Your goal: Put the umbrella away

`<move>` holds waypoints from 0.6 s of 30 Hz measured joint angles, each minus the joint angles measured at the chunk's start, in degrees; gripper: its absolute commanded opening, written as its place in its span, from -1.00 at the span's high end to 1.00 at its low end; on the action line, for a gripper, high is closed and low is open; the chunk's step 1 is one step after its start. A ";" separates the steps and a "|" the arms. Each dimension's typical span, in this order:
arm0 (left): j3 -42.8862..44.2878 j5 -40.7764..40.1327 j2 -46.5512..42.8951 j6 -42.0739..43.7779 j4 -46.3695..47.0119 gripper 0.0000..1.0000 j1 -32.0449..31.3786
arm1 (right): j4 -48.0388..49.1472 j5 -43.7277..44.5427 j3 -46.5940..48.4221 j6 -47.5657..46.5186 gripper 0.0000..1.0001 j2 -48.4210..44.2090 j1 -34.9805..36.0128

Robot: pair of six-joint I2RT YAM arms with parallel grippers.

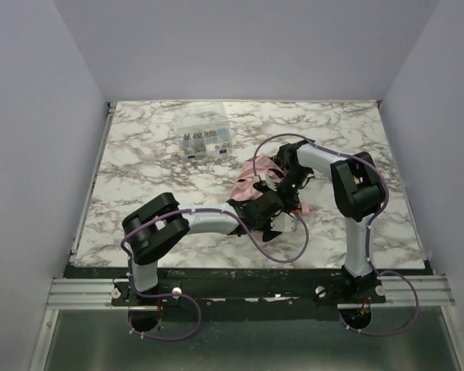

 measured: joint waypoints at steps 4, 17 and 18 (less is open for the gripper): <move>-0.57 0.76 -0.55 -1.53 0.68 0.21 0.26 | -0.52 0.72 0.87 1.81 0.99 0.68 0.13; -10.19 19.10 -19.45 -16.94 9.11 -0.21 3.74 | -0.74 4.90 2.51 5.97 0.99 1.11 1.97; -10.67 20.15 -21.68 -17.75 10.10 -0.31 3.91 | -0.48 5.11 2.16 6.10 0.99 0.79 2.08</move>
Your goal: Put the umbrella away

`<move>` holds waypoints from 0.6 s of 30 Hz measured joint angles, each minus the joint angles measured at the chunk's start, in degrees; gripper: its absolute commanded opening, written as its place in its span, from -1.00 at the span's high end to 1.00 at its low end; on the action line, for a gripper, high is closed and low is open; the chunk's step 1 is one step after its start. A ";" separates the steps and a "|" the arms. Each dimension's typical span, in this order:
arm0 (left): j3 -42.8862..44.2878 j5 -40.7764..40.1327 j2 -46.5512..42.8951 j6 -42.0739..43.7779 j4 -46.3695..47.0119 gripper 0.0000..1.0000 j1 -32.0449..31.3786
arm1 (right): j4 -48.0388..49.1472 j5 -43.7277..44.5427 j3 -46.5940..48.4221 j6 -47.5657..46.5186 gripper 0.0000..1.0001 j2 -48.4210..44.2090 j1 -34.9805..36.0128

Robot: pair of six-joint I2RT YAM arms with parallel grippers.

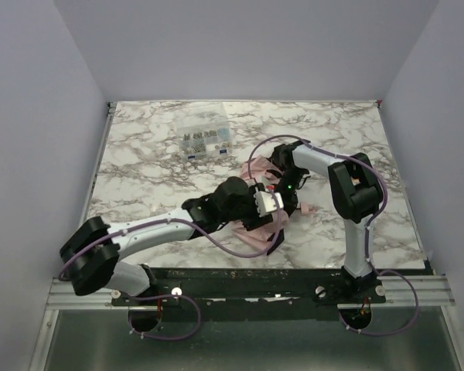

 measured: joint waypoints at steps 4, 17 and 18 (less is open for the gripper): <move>-4.68 4.15 -11.93 -1.79 5.46 -0.91 1.64 | 0.20 1.14 -2.36 0.13 0.99 -1.31 0.61; -18.08 10.03 -21.31 16.81 6.54 -0.97 3.37 | -0.76 1.95 -3.39 -0.28 0.99 -1.79 1.07; -18.91 9.35 -19.50 17.84 6.47 -0.97 2.38 | -0.76 1.97 -3.39 -0.28 0.99 -1.79 1.07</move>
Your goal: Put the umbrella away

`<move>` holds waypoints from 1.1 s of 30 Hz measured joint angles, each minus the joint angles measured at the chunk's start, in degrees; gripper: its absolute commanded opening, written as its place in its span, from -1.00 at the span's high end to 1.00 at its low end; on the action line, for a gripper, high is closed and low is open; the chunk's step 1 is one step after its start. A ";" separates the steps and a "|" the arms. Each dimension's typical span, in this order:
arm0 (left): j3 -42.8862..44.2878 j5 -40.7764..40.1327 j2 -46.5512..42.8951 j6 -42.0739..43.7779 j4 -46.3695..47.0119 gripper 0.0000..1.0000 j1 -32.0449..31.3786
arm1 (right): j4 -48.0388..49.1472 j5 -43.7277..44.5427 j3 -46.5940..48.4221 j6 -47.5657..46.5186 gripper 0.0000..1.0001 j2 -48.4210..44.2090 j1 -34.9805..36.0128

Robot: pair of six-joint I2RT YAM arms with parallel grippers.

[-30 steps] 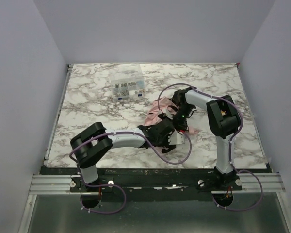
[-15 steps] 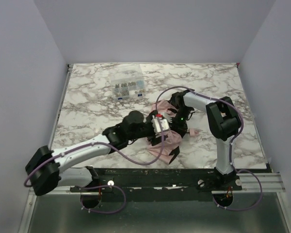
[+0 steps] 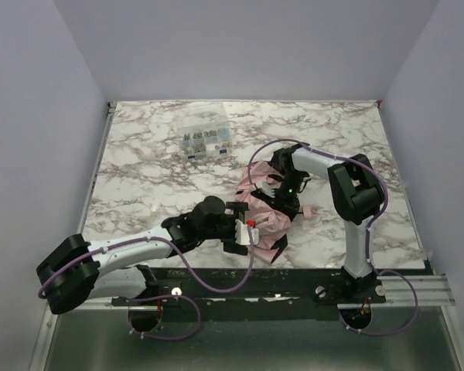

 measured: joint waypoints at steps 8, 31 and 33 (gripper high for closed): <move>1.77 -11.26 14.67 4.81 5.11 -0.97 -1.03 | 0.04 0.00 -0.15 -0.11 0.99 -0.07 0.00; 17.75 -22.12 36.76 16.46 1.81 0.59 -3.10 | -2.47 -0.72 -1.20 -5.77 0.42 -0.90 -3.39; 17.94 -20.79 36.76 16.83 1.46 0.62 -2.62 | -3.10 -0.70 -0.90 -6.01 0.23 -0.90 -3.13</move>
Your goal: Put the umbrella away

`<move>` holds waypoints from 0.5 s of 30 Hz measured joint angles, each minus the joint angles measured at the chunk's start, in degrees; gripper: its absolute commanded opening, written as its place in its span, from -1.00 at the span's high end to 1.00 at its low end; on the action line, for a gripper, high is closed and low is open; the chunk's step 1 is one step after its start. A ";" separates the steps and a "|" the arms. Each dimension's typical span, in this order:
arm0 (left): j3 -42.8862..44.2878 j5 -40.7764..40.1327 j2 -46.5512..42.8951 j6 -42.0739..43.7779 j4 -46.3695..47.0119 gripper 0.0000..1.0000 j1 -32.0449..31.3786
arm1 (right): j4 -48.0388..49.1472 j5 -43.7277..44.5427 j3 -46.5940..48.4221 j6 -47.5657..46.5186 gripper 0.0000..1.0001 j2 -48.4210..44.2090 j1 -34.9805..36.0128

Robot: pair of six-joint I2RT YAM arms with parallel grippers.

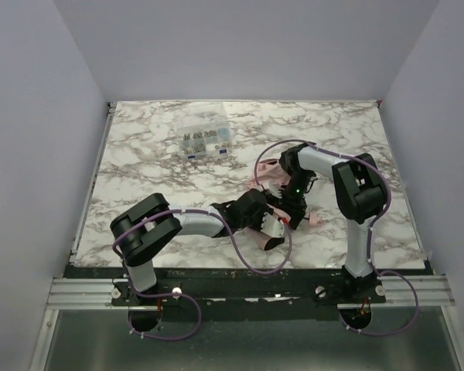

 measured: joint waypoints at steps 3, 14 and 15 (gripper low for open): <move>0.42 1.57 0.00 0.52 -1.05 0.65 0.39 | -1.46 -0.63 0.98 -0.42 0.11 0.15 -0.48; 5.22 6.21 0.48 -2.25 -8.39 0.68 2.58 | -0.61 -4.50 7.52 -3.39 -0.05 0.24 -6.86; 5.55 6.49 0.50 -2.80 -8.87 0.68 2.86 | -0.68 -4.96 8.13 -3.39 -0.05 0.07 -7.56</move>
